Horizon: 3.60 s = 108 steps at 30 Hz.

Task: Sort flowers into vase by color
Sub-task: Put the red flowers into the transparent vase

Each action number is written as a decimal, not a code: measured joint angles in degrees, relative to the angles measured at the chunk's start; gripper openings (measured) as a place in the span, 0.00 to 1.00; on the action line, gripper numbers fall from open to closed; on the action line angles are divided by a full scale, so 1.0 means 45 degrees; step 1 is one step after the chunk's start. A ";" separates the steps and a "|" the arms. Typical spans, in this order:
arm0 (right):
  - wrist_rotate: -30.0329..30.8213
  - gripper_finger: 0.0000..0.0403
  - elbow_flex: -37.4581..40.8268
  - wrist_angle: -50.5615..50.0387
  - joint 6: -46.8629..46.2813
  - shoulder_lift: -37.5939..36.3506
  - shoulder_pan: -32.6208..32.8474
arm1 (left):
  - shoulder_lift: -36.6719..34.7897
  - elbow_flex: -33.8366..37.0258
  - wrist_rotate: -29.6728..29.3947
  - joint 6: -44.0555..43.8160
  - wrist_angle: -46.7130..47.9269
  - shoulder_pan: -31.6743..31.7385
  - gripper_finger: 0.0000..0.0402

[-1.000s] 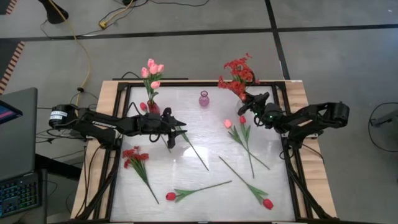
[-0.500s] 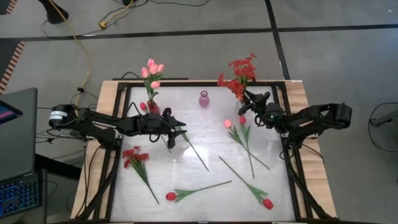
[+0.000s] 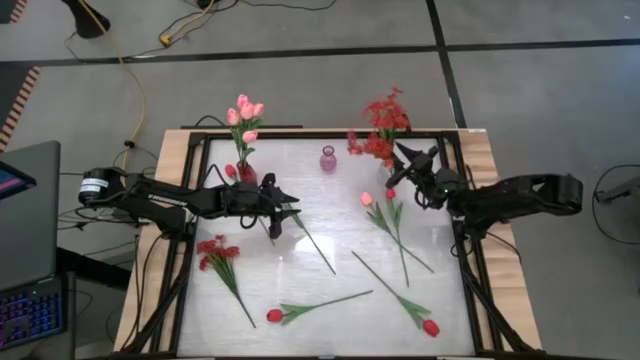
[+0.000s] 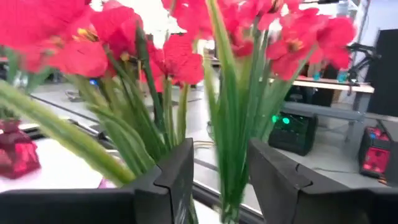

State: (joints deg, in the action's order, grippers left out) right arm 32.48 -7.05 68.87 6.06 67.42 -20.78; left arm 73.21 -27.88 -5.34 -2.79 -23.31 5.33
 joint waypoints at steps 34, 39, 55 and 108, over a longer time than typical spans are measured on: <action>-0.0053 0.37 -0.9814 -2.5597 -0.5110 -0.2824 0.0283 | 0.0000 0.0000 0.0782 0.0081 0.0224 -0.0026 0.35; -0.0875 0.36 -1.0933 -2.7518 -0.5675 -0.2824 0.0283 | 0.0000 0.0000 0.0782 0.0131 0.0500 -0.0026 0.34; -0.5154 0.34 -1.2750 -3.0468 -0.7009 -0.2795 0.0673 | 0.0000 -0.2923 0.0891 -0.0177 0.7532 -0.0748 0.34; -0.5213 0.34 -1.2750 -2.5195 -0.3773 0.3078 1.0454 | 0.4550 -0.5867 0.0670 -2.8390 1.3251 -1.1625 0.18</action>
State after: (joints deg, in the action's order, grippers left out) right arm 9.02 -64.42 -44.51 -10.92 81.28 26.26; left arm 93.68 -54.28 -2.33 -130.54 36.32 -46.98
